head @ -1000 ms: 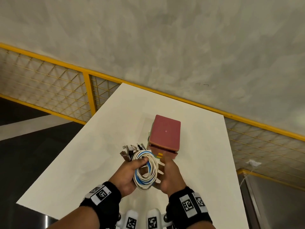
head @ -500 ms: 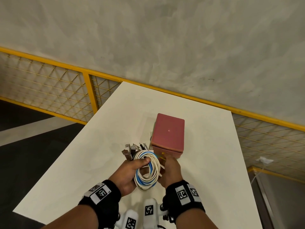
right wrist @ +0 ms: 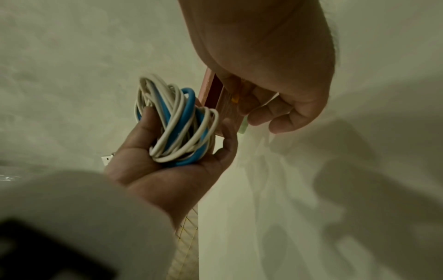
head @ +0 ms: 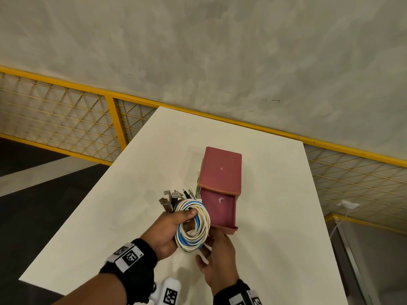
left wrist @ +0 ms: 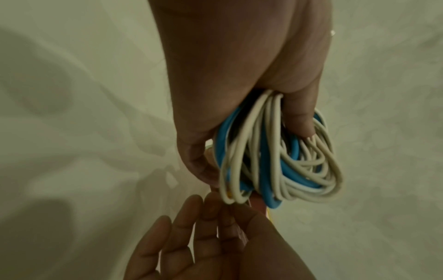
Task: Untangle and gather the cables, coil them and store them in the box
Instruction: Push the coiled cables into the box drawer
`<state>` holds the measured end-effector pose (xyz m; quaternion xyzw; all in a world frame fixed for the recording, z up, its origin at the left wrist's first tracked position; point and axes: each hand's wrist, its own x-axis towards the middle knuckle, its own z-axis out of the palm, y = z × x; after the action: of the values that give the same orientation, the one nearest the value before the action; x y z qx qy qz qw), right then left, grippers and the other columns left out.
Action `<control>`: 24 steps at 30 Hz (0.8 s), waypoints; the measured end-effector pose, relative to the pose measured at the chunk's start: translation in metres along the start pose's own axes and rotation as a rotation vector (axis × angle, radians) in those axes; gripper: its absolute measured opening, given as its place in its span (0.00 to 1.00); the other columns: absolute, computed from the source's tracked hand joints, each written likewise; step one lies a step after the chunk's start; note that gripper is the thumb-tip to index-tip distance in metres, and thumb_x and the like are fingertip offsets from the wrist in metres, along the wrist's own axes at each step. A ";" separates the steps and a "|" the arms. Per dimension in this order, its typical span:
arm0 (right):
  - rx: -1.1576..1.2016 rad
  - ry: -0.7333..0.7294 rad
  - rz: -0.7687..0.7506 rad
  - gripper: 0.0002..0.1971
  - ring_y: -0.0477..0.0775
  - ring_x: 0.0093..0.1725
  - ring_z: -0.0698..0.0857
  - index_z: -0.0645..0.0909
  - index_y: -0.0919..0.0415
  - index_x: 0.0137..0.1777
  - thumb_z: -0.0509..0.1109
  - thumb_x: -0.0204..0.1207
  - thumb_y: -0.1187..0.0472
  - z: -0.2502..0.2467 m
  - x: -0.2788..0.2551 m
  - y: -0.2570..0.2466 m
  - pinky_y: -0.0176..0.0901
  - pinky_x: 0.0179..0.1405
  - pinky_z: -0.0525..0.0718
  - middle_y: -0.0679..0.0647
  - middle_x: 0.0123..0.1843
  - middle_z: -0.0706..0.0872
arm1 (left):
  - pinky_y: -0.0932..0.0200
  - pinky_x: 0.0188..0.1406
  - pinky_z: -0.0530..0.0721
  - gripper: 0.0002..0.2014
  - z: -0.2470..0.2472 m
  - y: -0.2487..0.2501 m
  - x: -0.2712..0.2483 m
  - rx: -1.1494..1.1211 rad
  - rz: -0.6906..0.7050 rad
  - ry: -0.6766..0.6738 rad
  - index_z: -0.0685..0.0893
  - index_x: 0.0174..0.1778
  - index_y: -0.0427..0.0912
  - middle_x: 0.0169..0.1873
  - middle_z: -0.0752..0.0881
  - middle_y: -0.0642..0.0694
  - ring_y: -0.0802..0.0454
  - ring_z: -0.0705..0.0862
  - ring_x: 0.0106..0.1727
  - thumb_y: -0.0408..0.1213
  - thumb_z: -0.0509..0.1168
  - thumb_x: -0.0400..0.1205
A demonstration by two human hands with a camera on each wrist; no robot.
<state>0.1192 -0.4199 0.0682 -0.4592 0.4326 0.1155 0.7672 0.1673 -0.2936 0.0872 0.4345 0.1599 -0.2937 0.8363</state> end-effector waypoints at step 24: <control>-0.462 -0.057 -0.443 0.14 0.53 0.49 0.93 0.89 0.46 0.54 0.62 0.83 0.60 -0.016 -0.029 -0.079 0.64 0.47 0.91 0.50 0.49 0.94 | 0.39 0.50 0.91 0.16 0.066 0.029 0.034 0.612 -0.221 -0.146 0.87 0.58 0.34 0.49 0.93 0.35 0.38 0.93 0.47 0.34 0.77 0.76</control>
<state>0.1384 -0.4704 0.1347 -0.7010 0.2629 0.0538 0.6607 0.2126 -0.3464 0.1258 0.6234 0.0501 -0.4477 0.6391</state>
